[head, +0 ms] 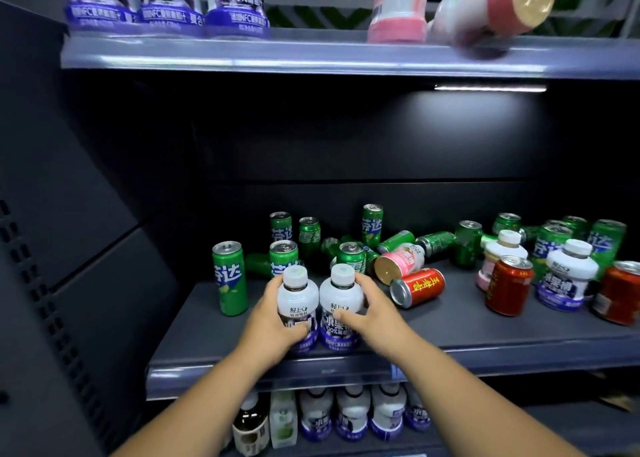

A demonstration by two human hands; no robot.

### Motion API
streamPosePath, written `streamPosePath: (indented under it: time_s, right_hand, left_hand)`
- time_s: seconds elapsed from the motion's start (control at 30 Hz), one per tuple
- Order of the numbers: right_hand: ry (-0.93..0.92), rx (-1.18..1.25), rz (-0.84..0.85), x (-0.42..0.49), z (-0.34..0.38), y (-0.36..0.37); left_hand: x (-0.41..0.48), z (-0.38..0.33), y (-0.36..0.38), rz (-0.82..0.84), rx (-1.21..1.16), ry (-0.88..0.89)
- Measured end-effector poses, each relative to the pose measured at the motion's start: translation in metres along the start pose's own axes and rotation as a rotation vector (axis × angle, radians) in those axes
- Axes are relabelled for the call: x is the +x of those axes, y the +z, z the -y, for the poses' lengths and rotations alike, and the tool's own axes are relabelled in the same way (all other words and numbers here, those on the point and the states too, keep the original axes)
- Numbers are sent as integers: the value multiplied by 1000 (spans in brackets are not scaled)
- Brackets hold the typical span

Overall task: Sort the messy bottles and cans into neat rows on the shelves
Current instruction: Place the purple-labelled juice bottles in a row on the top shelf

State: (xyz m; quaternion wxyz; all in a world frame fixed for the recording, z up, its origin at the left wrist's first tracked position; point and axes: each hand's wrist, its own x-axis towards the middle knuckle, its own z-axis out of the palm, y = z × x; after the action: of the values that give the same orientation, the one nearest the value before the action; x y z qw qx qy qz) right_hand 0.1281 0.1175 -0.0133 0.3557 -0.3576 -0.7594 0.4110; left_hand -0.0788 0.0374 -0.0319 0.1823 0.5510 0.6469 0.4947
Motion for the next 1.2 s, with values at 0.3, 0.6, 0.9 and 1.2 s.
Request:
streamPosePath:
  time_s: [0.3,0.6,0.9,1.2]
  right_hand:
    - [60,37,-113,-12,-16,15]
    - [-47,162,-160,-4,55,-32]
    - [-327,181,-175,-9,196,-106]
    - [-498,205,-196,10,296,-147]
  left_hand:
    - [-7,7,9,-62,-35,-99]
    - [4,-74,-26,-106,-91,19]
    - [14,-211,-105,-158,-48,213]
    - [27,-316,-168,-315,-97,331]
